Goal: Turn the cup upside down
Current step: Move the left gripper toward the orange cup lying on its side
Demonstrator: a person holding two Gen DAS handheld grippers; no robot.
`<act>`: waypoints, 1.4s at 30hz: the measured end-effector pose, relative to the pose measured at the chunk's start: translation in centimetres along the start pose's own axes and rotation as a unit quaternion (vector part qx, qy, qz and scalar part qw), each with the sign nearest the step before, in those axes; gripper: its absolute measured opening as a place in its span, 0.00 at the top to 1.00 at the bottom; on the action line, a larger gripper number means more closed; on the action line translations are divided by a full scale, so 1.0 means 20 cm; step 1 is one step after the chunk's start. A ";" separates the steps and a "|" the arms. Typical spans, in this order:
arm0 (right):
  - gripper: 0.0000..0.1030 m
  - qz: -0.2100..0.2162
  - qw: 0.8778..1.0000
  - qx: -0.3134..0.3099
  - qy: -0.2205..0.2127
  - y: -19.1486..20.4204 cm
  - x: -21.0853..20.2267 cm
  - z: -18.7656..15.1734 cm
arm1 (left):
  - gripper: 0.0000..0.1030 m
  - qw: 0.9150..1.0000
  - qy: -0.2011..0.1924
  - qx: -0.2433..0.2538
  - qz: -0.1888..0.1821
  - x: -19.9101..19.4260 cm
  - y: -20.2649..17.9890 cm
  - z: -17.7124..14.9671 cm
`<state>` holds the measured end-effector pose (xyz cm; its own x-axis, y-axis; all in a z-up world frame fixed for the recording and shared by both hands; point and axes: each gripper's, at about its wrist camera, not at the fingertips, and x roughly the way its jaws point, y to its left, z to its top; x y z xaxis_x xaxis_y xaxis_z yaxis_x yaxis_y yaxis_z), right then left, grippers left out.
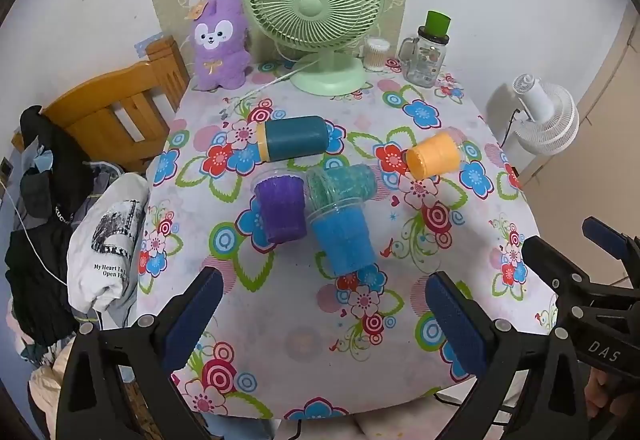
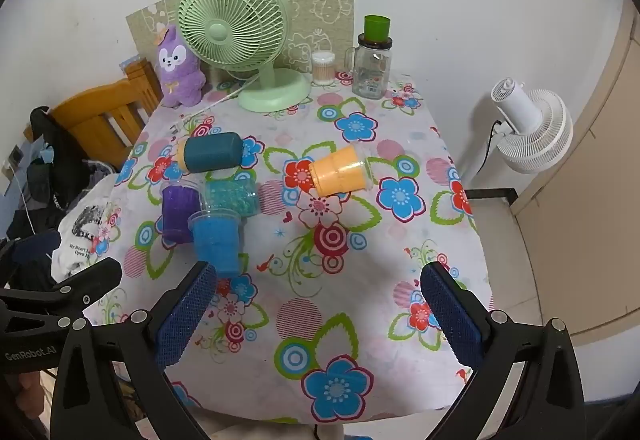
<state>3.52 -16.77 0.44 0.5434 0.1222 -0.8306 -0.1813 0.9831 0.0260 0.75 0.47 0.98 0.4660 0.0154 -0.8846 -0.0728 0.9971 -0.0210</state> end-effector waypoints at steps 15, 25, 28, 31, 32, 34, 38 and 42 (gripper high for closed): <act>0.00 0.001 1.000 -0.003 -0.001 0.05 0.01 0.02 | 0.01 1.000 -0.006 0.025 0.000 0.02 0.01 0.02; 0.00 0.004 1.000 -0.005 0.000 0.02 0.05 0.11 | 0.01 0.997 -0.003 0.070 -0.014 0.08 -0.02 0.10; 0.00 0.002 1.000 -0.013 0.001 -0.01 0.08 0.15 | 0.01 0.997 -0.005 0.082 -0.015 0.11 -0.06 0.15; 0.00 0.001 1.000 -0.021 0.008 -0.05 0.13 0.21 | 0.01 0.997 -0.001 0.080 -0.016 0.16 -0.09 0.20; 0.00 0.002 1.000 -0.022 0.012 -0.06 0.14 0.23 | 0.01 0.997 0.003 0.077 -0.017 0.18 -0.10 0.21; 0.00 0.008 1.000 -0.025 0.010 -0.10 0.18 0.27 | 0.01 0.997 0.007 0.072 -0.022 0.22 -0.12 0.25; 0.00 0.013 0.999 -0.024 0.023 -0.17 0.28 0.35 | 0.01 0.997 0.020 0.069 -0.013 0.33 -0.18 0.32; 0.00 0.020 0.999 -0.020 0.035 -0.27 0.41 0.40 | 0.01 0.998 0.045 0.045 -0.016 0.45 -0.24 0.38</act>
<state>15.54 -19.95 -1.94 0.4765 0.1505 -0.8662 -0.2356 0.9711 0.0392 11.99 -3.60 -3.31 0.3862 -0.0186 -0.9222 0.0223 0.9997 -0.0108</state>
